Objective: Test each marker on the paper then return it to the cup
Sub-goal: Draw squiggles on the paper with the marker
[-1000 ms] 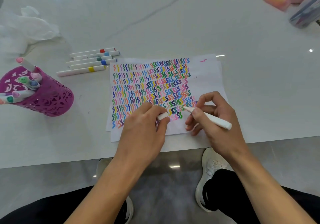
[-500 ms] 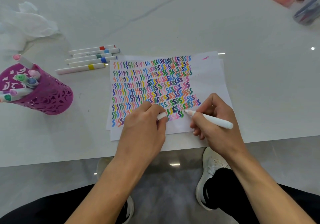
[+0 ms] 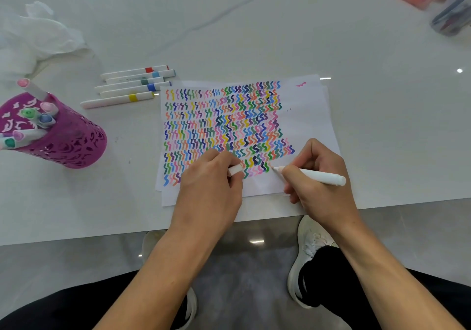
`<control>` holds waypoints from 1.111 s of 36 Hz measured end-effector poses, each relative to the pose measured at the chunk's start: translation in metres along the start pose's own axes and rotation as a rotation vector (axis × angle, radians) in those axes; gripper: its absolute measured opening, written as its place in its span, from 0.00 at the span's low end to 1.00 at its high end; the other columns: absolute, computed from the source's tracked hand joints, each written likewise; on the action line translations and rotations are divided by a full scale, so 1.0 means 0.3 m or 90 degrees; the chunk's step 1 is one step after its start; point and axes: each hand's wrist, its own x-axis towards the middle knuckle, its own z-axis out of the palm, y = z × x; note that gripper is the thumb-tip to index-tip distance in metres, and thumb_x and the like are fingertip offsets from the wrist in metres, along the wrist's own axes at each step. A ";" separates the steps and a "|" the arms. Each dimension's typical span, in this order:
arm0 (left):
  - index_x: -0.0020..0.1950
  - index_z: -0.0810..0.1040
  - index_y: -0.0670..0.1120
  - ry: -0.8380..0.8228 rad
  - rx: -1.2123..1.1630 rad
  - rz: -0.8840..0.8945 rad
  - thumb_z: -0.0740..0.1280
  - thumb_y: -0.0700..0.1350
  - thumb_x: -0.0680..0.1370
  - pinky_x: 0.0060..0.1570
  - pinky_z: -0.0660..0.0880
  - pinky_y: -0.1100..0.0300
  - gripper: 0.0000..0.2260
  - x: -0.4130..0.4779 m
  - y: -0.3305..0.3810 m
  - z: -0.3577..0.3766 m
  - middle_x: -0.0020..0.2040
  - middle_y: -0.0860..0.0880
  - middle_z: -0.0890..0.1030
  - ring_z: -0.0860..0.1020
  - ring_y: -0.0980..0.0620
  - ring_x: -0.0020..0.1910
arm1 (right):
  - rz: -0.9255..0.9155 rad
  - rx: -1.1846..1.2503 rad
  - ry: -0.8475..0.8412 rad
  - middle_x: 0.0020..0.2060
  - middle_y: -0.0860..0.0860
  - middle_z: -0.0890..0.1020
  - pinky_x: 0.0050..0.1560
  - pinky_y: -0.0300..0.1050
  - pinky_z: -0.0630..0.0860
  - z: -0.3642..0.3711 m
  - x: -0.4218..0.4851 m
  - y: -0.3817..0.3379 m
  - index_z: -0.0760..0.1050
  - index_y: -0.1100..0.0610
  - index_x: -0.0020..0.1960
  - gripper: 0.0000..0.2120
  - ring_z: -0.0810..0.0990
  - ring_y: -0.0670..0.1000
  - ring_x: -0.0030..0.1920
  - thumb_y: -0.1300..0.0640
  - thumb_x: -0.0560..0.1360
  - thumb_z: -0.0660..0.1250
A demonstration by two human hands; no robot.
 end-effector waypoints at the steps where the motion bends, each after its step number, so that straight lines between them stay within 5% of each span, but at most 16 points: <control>1: 0.54 0.84 0.48 -0.001 -0.001 -0.002 0.71 0.46 0.78 0.46 0.67 0.67 0.06 0.000 0.002 -0.001 0.47 0.53 0.81 0.75 0.56 0.43 | -0.001 -0.003 -0.004 0.28 0.56 0.81 0.28 0.49 0.75 0.000 0.000 0.001 0.71 0.58 0.37 0.13 0.79 0.52 0.26 0.65 0.73 0.74; 5: 0.54 0.84 0.48 -0.011 -0.005 -0.013 0.71 0.46 0.79 0.43 0.66 0.70 0.06 0.003 0.003 -0.005 0.47 0.54 0.80 0.75 0.57 0.42 | -0.001 -0.010 -0.032 0.28 0.56 0.81 0.30 0.50 0.76 -0.002 -0.003 -0.003 0.71 0.56 0.36 0.14 0.79 0.52 0.27 0.64 0.73 0.75; 13: 0.55 0.85 0.50 -0.007 -0.052 0.006 0.71 0.47 0.79 0.49 0.78 0.55 0.06 -0.011 -0.015 -0.022 0.46 0.55 0.81 0.78 0.54 0.43 | -0.012 0.153 -0.039 0.30 0.53 0.81 0.29 0.38 0.72 -0.012 -0.006 -0.035 0.74 0.54 0.46 0.07 0.78 0.50 0.28 0.56 0.72 0.71; 17: 0.59 0.84 0.51 0.000 -0.087 -0.006 0.73 0.45 0.77 0.51 0.77 0.62 0.10 -0.019 -0.009 -0.039 0.49 0.56 0.83 0.79 0.57 0.43 | -0.052 0.178 -0.039 0.35 0.52 0.84 0.33 0.41 0.76 -0.009 -0.008 -0.055 0.81 0.55 0.48 0.05 0.80 0.52 0.32 0.58 0.72 0.72; 20: 0.55 0.83 0.53 0.024 -0.207 -0.062 0.74 0.43 0.76 0.46 0.75 0.70 0.09 -0.022 -0.007 -0.058 0.45 0.59 0.84 0.80 0.60 0.42 | -0.065 0.213 -0.048 0.36 0.54 0.85 0.35 0.44 0.78 0.001 -0.010 -0.077 0.84 0.56 0.50 0.05 0.82 0.53 0.34 0.59 0.75 0.72; 26: 0.55 0.82 0.42 -0.075 -0.629 -0.148 0.70 0.37 0.79 0.43 0.78 0.65 0.06 -0.014 -0.003 -0.107 0.45 0.45 0.87 0.83 0.55 0.40 | -0.070 0.324 -0.069 0.36 0.57 0.85 0.34 0.46 0.78 0.027 -0.018 -0.139 0.81 0.61 0.49 0.09 0.82 0.57 0.34 0.61 0.76 0.62; 40: 0.56 0.82 0.44 -0.094 -0.642 -0.108 0.66 0.39 0.82 0.45 0.79 0.62 0.07 -0.036 -0.040 -0.141 0.46 0.48 0.87 0.82 0.54 0.41 | -0.111 0.261 -0.079 0.35 0.62 0.84 0.31 0.47 0.78 0.085 -0.033 -0.196 0.82 0.58 0.46 0.09 0.83 0.57 0.32 0.61 0.77 0.63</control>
